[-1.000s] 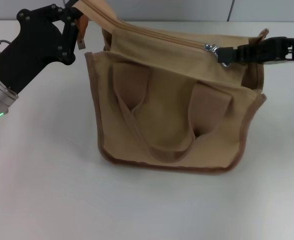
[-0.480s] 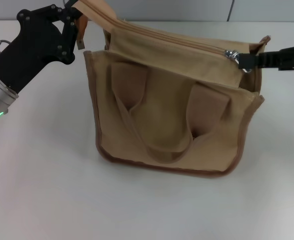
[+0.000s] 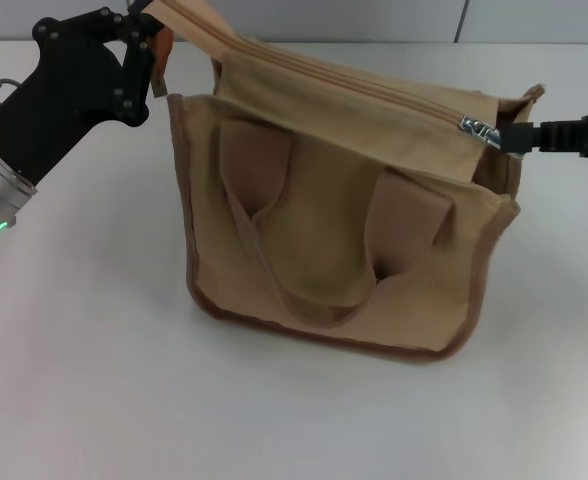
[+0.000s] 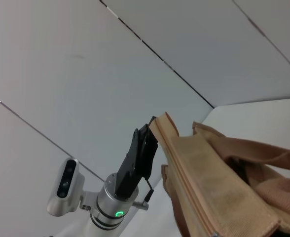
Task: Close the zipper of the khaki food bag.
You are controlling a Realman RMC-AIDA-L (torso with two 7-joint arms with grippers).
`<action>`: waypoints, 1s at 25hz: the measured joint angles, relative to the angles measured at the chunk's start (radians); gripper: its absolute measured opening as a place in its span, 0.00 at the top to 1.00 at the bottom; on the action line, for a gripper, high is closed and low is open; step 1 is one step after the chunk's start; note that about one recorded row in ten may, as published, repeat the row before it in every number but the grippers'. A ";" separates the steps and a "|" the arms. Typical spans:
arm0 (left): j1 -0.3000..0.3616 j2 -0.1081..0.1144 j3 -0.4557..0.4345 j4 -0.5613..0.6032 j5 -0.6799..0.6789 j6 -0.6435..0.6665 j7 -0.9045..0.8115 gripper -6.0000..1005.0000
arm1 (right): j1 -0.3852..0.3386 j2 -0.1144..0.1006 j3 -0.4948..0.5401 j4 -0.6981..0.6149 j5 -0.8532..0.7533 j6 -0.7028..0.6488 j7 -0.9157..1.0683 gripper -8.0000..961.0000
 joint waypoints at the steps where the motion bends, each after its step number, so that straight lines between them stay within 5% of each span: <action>1: 0.000 0.000 0.000 0.000 0.000 0.000 0.000 0.99 | 0.000 0.000 0.000 0.000 0.000 0.000 0.000 0.93; 12: -0.001 0.000 0.003 -0.001 -0.004 -0.012 0.000 0.99 | 0.023 -0.039 0.105 0.139 0.042 -0.088 -0.140 0.92; 17: -0.002 -0.001 0.003 -0.002 -0.004 -0.019 0.000 0.99 | 0.010 -0.039 0.109 0.140 0.069 -0.104 -0.189 0.69; 25: -0.002 -0.001 0.000 -0.006 -0.003 -0.022 0.008 0.99 | -0.006 -0.034 0.099 0.146 0.059 -0.134 -0.344 0.45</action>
